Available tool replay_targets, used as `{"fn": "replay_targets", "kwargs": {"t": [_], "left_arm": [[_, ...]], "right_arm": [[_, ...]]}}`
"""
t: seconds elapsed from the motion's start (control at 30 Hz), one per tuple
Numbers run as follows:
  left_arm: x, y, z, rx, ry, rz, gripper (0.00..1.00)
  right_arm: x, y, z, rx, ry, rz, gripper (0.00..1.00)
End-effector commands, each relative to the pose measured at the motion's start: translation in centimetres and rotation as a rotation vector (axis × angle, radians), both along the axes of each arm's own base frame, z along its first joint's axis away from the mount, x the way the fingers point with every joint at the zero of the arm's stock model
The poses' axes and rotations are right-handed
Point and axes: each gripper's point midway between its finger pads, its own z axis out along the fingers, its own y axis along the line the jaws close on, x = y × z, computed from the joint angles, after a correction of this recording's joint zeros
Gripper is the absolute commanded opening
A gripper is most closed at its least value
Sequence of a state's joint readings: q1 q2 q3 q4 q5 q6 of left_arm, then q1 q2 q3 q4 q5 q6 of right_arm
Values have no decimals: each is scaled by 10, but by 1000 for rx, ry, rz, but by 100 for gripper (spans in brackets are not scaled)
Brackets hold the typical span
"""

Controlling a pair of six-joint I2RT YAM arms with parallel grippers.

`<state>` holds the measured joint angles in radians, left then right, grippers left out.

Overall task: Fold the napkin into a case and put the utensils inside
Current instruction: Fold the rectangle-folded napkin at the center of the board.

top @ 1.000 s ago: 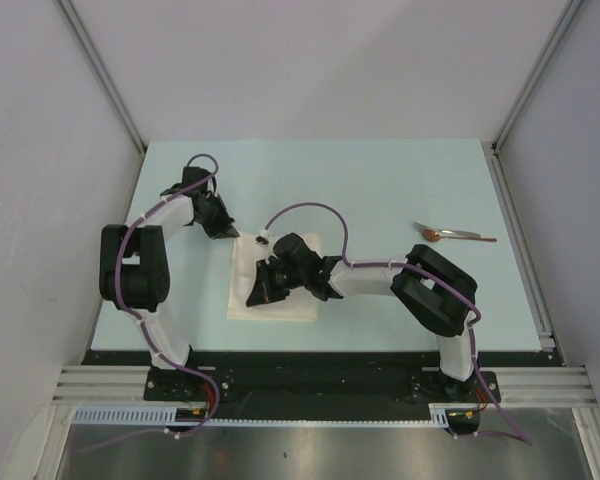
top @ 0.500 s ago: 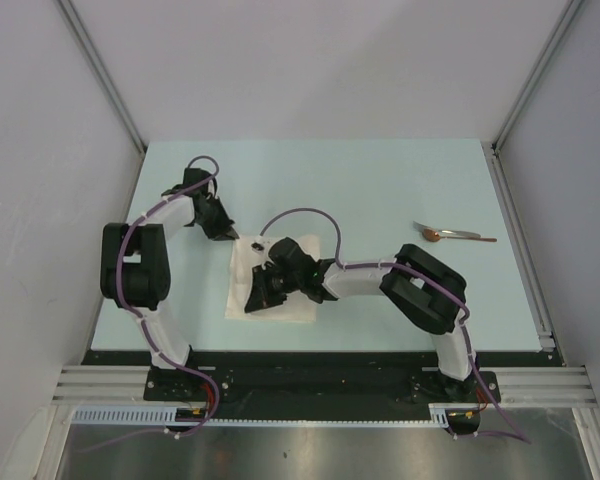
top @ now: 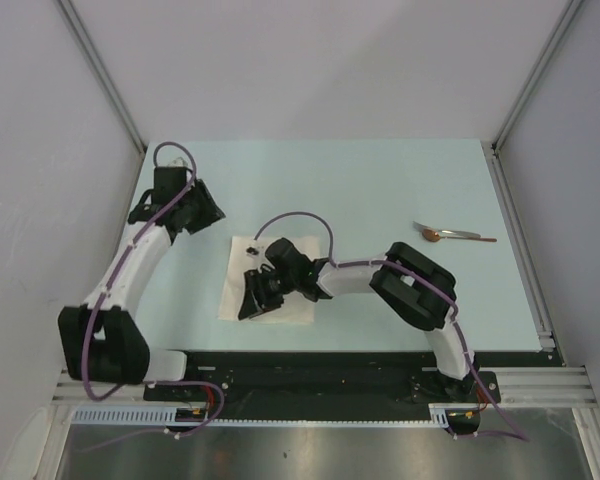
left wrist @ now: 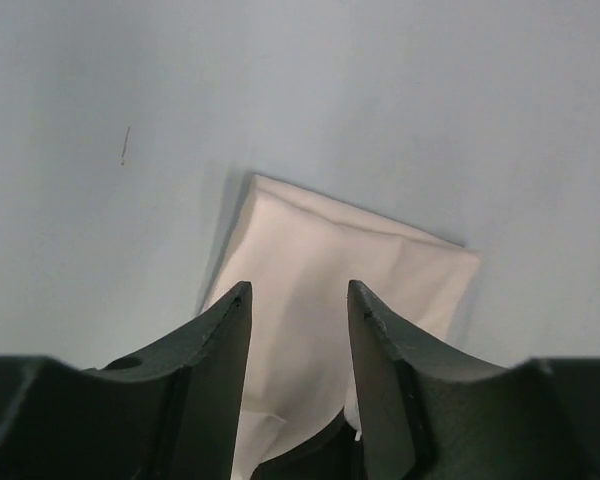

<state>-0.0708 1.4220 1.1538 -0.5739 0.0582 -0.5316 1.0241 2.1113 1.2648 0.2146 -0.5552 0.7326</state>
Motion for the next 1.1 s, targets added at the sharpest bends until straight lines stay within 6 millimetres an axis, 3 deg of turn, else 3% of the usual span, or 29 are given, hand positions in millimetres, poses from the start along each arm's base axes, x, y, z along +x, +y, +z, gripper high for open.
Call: {"fn": "replay_targets", "kwargs": {"t": [0.0,0.03,0.13,0.27,0.33,0.47,0.6,0.73,0.93,1.03,1.07], "left_arm": [[-41,-20,-9,-48,0,-103,45],[-49,-27,-15,-82,25,-124,44],[-67,-45,-43,-162,106,-171,30],[-79,-70,-71,-219,185,-244,29],[-81,-78,-82,-207,233,-278,31],[-95,-78,-103,-161,352,-270,30],[-119,-46,-121,-36,458,-126,24],[-132,-23,-114,-22,427,-10,25],[-126,-22,-88,-114,336,-5,30],[-118,-27,-76,-130,291,-56,34],[-119,-39,-71,-187,288,-112,34]], "right_arm": [[20,-24,55,50,-77,-69,53],[24,-34,68,64,-89,-83,54],[23,-55,63,35,-78,-106,58],[29,-79,57,28,-42,-186,61],[26,-89,41,-11,12,-223,60],[28,-100,24,-60,64,-283,54],[23,-116,9,-146,102,-322,48],[18,-142,-5,-242,99,-388,46],[17,-180,-29,-361,171,-473,45],[20,-189,-23,-375,148,-508,45],[23,-184,-11,-348,127,-504,45]]}}
